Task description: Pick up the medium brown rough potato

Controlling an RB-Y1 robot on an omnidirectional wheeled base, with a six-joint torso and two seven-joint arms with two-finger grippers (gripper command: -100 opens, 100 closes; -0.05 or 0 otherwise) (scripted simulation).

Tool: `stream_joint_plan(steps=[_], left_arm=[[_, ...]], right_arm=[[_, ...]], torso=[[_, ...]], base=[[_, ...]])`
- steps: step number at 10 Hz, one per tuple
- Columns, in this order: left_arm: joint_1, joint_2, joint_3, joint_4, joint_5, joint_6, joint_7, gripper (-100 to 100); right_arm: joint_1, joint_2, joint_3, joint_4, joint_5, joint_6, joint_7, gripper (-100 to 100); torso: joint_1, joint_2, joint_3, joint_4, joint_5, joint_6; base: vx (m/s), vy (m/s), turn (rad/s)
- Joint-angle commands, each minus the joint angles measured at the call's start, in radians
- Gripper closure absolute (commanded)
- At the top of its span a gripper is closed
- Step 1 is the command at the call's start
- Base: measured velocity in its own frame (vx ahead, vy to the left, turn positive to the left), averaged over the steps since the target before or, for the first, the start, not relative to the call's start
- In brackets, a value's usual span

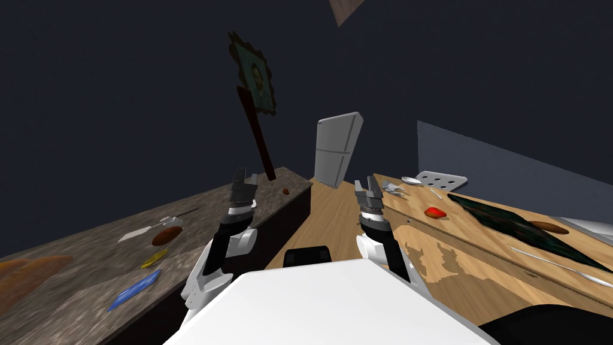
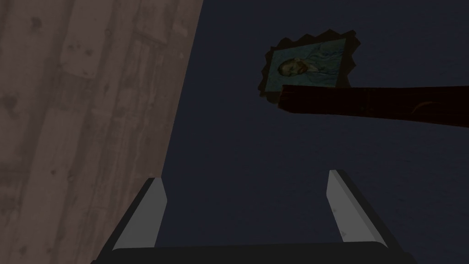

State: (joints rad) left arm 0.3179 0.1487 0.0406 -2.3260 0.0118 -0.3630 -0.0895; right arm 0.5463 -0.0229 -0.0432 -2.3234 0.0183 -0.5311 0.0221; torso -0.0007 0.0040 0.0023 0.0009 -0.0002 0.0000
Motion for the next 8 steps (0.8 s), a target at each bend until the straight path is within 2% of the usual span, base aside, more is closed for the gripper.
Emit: stream_joint_plan(steps=[1, 2, 3, 4, 5, 6, 8], left_arm=[[-0.017, 0.005, 0.001, -0.001, 0.000, 0.045, -0.004, -100], [-0.054, 0.016, 0.007, 0.006, 0.002, 0.076, -0.009, -100], [-0.054, 0.016, 0.007, 0.006, 0.002, 0.104, -0.009, -100], [-0.094, 0.028, 0.014, 0.015, 0.004, 0.130, -0.015, -100], [-0.094, 0.028, 0.014, 0.015, 0.004, 0.161, -0.015, -100], [-0.135, 0.040, 0.021, 0.027, 0.007, 0.190, -0.022, -100], [-0.136, 0.040, 0.021, 0.027, 0.007, 0.233, -0.022, -100]], right_arm=[[0.000, 0.000, 0.000, 0.000, 0.000, 0.000, 0.000, 0], [0.000, 0.000, 0.000, 0.000, 0.000, 0.000, 0.000, 0], [0.000, 0.000, 0.000, 0.000, 0.000, 0.000, 0.000, 0], [0.000, 0.000, 0.000, 0.000, 0.000, 0.000, 0.000, 0], [0.000, 0.000, 0.000, 0.000, 0.000, 0.000, 0.000, 0], [0.000, 0.000, 0.000, 0.000, 0.000, 0.000, 0.000, 0], [0.000, 0.000, 0.000, 0.000, 0.000, 0.000, 0.000, 0]], torso=[[0.000, 0.000, 0.000, 0.000, 0.000, 0.000], [0.000, 0.000, 0.000, 0.000, 0.000, 0.000], [-0.001, 0.000, 0.000, 0.000, 0.000, 0.000], [-0.001, 0.000, 0.000, 0.000, 0.000, 0.000], [0.000, 0.001, 0.000, 0.000, 0.000, 0.000], [0.000, 0.000, 0.000, 0.000, 0.000, 0.000], [-0.001, 0.000, 0.000, 0.000, 0.000, 0.000]], base=[[-0.056, -0.015, 0.008], [-0.069, -0.029, 0.018], [-0.060, -0.023, 0.011], [-0.078, -0.009, 0.023], [-0.063, -0.016, 0.005], [-0.070, -0.027, 0.018], [-0.047, -0.019, 0.003]])
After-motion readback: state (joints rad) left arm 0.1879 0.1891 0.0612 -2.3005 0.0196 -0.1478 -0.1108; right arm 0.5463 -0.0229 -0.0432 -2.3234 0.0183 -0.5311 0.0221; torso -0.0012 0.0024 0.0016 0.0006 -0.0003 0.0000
